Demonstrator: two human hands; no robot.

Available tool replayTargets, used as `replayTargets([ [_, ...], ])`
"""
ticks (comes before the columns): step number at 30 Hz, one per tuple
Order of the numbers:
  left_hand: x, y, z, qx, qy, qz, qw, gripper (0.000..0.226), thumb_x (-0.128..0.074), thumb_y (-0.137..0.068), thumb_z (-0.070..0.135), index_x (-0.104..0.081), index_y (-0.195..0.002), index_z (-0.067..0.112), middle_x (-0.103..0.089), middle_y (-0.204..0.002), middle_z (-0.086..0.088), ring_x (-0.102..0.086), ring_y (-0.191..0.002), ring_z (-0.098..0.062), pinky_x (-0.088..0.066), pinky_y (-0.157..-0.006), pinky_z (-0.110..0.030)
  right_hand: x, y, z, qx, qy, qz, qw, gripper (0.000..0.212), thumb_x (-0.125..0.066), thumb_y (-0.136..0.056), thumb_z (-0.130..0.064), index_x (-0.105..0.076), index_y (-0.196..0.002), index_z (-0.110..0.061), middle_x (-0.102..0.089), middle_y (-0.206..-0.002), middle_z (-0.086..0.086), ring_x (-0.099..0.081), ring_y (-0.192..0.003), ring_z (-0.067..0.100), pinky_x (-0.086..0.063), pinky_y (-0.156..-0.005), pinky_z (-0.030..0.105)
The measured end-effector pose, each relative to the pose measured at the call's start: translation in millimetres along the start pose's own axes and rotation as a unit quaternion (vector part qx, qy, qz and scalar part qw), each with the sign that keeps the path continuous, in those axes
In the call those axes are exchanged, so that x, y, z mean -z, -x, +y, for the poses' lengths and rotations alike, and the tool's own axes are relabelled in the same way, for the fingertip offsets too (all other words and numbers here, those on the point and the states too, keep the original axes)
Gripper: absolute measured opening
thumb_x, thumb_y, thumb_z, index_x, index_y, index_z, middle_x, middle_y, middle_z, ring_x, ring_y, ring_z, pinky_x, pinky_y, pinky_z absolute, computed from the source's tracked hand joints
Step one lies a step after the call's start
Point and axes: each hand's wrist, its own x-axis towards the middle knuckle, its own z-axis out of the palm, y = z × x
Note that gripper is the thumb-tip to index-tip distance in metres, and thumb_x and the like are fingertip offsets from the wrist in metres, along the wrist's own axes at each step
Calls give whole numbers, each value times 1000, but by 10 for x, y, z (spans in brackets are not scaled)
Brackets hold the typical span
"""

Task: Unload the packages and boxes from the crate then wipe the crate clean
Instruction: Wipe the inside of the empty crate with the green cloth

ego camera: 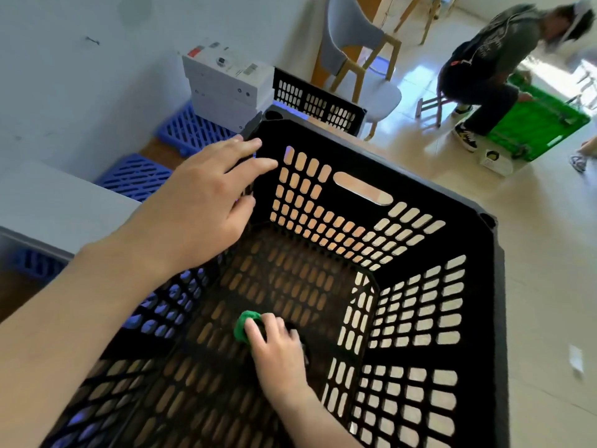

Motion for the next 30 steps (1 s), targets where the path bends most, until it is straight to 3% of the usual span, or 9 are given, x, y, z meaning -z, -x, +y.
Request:
replayTargets([
  [4, 0, -17, 5, -6, -17, -12, 1000, 54, -46, -87, 25, -49, -140, 17, -42, -151, -8, -32, -143, -26, -26, -117, -43, 159, -322, 717, -233, 0, 13, 972, 45, -78, -65, -4, -62, -106, -13, -59, -98, 11, -61, -79, 28, -51, -58, 38],
  [8, 11, -19, -1, 5, 13, -4, 1000, 54, -46, -87, 25, -49, -141, 19, -42, -150, -5, -32, -143, -22, -25, -117, -38, 283, -531, 1091, -409, 29, -20, 912, 43, -63, -81, -6, -49, -121, -13, -47, -117, 11, -52, -100, 29, -49, -69, 40],
  [11, 16, -39, -4, 18, 46, 4, 999, 55, -46, -87, 25, -47, -142, 23, -41, -151, 1, -31, -143, -16, -24, -118, -34, 291, -647, 1174, -493, 11, 14, 870, 46, -60, -84, -6, -42, -126, -11, -42, -125, 15, -47, -107, 33, -50, -72, 43],
  [14, 25, -46, -21, 39, 76, 7, 996, 53, -48, -90, 21, -45, -144, 25, -39, -152, 4, -31, -142, -11, -17, -115, -17, 219, -760, 1114, -544, -25, 66, 836, 36, -52, -91, -8, -47, -126, -3, -48, -126, 19, -47, -110, 38, -43, -87, 46],
  [16, 23, -49, -16, 35, 70, 7, 997, 54, -45, -89, 21, -45, -143, 24, -40, -151, 3, -32, -140, -12, -14, -113, -13, 161, -894, 961, -535, -73, 89, 837, 33, -53, -93, -13, -50, -124, -1, -52, -120, 18, -50, -110, 36, -42, -92, 44],
  [22, 41, -55, 1, 44, 76, 13, 996, 54, -44, -88, 18, -48, -142, 22, -43, -148, 4, -34, -139, -11, -16, -114, -13, -27, -1537, 280, -406, -182, 102, 890, 31, -58, -92, -15, -54, -122, -7, -54, -115, 8, -51, -109, 23, -41, -97, 32],
  [27, 52, -62, 5, 47, 77, 15, 996, 55, -43, -88, 17, -47, -142, 23, -44, -148, 5, -34, -139, -10, -17, -115, -15, -213, -1786, 188, -229, -147, 58, 960, 34, -52, -95, -13, -53, -129, -6, -56, -119, 10, -51, -111, 25, -40, -98, 32],
  [30, 58, -64, 5, 44, 64, 10, 997, 55, -42, -88, 17, -47, -143, 23, -44, -148, 4, -33, -140, -11, -14, -113, -11, -274, -1797, 156, -190, -110, 56, 974, 37, -55, -92, -7, -53, -129, -4, -57, -117, 13, -54, -107, 28, -43, -97, 35],
])
